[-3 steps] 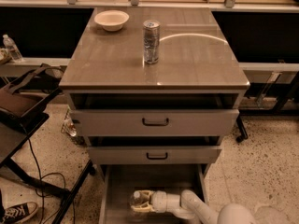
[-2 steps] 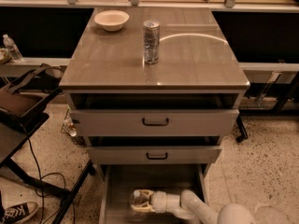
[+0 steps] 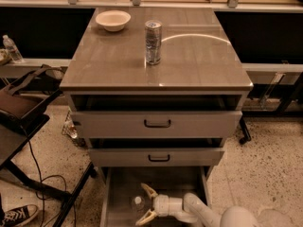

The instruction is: Place water bottle into bottom drawer

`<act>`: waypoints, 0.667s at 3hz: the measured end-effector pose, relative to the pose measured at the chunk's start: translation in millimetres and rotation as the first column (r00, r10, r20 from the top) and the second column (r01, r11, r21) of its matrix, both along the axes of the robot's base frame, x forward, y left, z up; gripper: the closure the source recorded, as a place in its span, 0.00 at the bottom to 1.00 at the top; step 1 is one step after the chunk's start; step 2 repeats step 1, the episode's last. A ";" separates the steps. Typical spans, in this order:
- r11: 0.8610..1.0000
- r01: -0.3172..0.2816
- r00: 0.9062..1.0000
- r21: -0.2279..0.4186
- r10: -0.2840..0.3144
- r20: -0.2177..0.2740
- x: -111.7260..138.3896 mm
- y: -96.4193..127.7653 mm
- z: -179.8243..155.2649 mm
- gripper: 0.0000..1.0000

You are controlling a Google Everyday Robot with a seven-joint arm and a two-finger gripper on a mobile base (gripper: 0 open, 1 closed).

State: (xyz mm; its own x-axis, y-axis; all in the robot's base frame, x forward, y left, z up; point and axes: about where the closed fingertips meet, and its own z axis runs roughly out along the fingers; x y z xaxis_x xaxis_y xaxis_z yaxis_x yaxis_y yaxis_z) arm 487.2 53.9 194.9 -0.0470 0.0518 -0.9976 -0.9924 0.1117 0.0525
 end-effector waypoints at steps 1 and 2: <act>1.000 0.000 1.000 0.000 0.000 0.000 0.0 0.0 0.0 0.00; 1.000 0.000 1.000 0.000 0.000 0.000 0.0 0.0 0.0 0.00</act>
Offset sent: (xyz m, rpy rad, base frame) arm 0.0000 0.0000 0.0000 0.0000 0.0000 0.0000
